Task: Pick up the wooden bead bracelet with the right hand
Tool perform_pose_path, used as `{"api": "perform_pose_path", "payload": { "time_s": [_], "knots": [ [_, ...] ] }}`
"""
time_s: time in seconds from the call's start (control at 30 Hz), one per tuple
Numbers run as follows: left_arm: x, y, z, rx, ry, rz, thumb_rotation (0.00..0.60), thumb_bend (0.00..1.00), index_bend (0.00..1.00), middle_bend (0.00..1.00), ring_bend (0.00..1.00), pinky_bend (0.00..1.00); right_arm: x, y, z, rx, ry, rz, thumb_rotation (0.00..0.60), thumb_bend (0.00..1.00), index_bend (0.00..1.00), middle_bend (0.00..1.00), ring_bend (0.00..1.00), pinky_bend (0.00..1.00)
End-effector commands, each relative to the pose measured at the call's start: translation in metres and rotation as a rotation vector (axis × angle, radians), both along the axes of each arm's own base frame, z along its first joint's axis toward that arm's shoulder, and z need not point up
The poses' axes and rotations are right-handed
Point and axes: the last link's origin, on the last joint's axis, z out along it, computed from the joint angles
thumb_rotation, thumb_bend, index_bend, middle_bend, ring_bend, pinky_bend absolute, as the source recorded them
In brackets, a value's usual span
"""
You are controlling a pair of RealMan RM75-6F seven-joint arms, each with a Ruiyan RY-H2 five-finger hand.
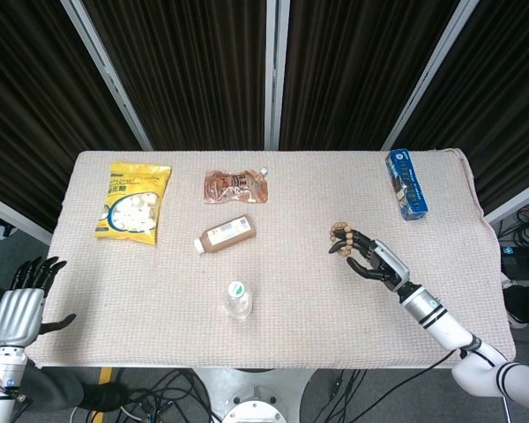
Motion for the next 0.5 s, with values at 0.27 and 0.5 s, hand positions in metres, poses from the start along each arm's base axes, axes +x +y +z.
{"api": "perform_pose_path", "payload": {
  "time_s": [0.27, 0.5],
  "knots": [
    [-0.001, -0.001, -0.001, -0.005, 0.0, 0.01, 0.6, 0.0, 0.15, 0.08, 0.0, 0.0, 0.003, -0.022, -0.026, -0.256, 1.018, 0.282, 0.39, 0.11, 0.07, 0.18, 0.02, 0.0],
    [-0.003, 0.0, -0.002, -0.009, -0.002, 0.012, 0.6, 0.0, 0.15, 0.08, 0.0, 0.0, 0.0, -0.009, -0.015, -0.304, 1.182, 0.272, 0.388, 0.11, 0.0, 0.11, 0.0, 0.0]
  ]
}}
